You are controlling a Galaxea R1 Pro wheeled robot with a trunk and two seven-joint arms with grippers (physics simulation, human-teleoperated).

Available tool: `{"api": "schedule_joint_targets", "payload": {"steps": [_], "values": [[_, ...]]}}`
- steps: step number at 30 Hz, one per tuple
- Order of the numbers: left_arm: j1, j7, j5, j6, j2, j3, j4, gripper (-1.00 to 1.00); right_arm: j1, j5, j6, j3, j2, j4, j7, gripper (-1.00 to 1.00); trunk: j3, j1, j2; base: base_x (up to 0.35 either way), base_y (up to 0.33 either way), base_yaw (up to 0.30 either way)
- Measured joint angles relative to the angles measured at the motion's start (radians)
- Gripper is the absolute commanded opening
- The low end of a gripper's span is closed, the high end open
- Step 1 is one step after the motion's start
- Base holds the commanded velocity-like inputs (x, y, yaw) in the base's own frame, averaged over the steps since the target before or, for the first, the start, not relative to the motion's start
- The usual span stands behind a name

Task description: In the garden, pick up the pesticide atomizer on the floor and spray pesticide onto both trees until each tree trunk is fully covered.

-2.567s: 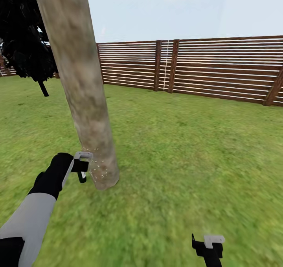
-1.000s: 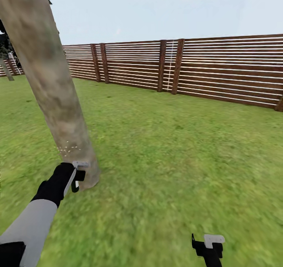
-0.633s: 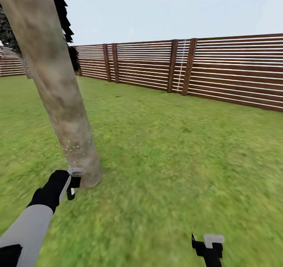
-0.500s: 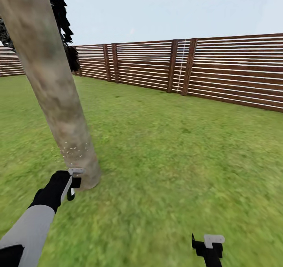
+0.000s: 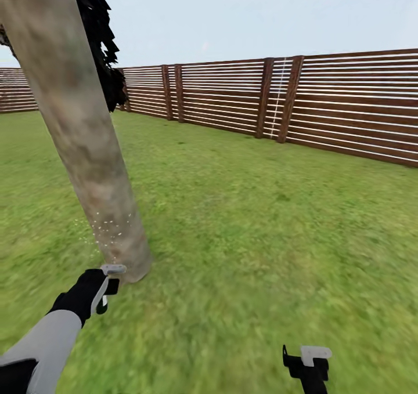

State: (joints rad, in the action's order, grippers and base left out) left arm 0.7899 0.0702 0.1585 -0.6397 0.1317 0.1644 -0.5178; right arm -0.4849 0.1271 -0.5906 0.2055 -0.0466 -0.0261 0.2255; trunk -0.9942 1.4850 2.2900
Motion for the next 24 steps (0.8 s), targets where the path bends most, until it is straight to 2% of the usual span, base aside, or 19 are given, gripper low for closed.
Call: {"api": "schedule_joint_targets", "payload": {"steps": [1,4,5,10,12,13,15,16,18,20,24], "values": [[0.0,0.0,0.0,0.005,-0.001,0.001,0.002,-1.0,0.0,0.0,0.0,0.0,0.0,0.0,0.0,1.0,0.0,0.0,0.0,0.231,-0.163,0.006],[0.0,0.0,0.001,0.117,0.011,0.01,0.085,-1.0,0.0,-0.001,0.0,0.0,0.0,0.0,-0.001,1.0,0.0,0.0,0.0,0.236,-0.17,0.001],[0.0,0.0,0.002,0.134,0.012,0.013,0.098,-1.0,0.0,-0.001,0.0,0.0,0.0,0.0,-0.001,1.0,0.0,0.0,0.0,0.205,-0.197,0.0],[0.0,0.021,0.003,0.15,0.014,0.019,0.119,-1.0,0.0,0.0,0.0,0.0,-0.001,0.0,0.0,1.0,0.0,0.0,0.0,0.079,-0.256,0.0],[-0.001,0.026,0.003,0.153,0.015,0.036,0.14,-1.0,0.0,0.0,0.0,0.0,-0.001,0.0,0.0,1.0,0.0,0.0,0.0,0.095,-0.269,0.116],[-0.022,0.028,0.005,0.156,0.024,0.045,0.145,-1.0,0.0,0.0,0.0,0.0,-0.001,0.0,0.0,1.0,0.0,0.0,0.0,0.146,-0.254,0.242],[-0.043,0.028,0.004,0.179,0.041,0.085,0.15,-1.0,0.0,0.0,0.0,0.0,-0.001,0.0,0.0,1.0,0.0,0.0,0.0,0.208,-0.209,0.264],[-0.051,0.028,0.003,0.199,0.043,0.111,0.157,-1.0,0.0,0.0,0.0,0.0,-0.001,0.0,0.0,1.0,0.0,0.0,0.0,0.249,-0.183,0.273],[-0.065,0.028,0.002,0.261,0.042,0.14,0.177,-1.0,0.0,0.0,0.0,0.0,-0.001,0.0,0.0,1.0,0.0,0.0,0.0,0.276,-0.15,0.209],[-0.069,0.028,0.007,0.29,0.034,0.14,0.189,-1.0,0.0,-0.001,0.0,0.0,-0.001,0.0,0.0,1.0,0.0,0.0,0.0,0.283,-0.14,0.058],[-0.07,0.028,0.008,0.297,0.031,0.139,0.183,-1.0,0.0,0.0,0.0,0.0,-0.001,0.0,0.0,1.0,0.0,0.0,0.0,0.207,-0.193,0.008]]}}
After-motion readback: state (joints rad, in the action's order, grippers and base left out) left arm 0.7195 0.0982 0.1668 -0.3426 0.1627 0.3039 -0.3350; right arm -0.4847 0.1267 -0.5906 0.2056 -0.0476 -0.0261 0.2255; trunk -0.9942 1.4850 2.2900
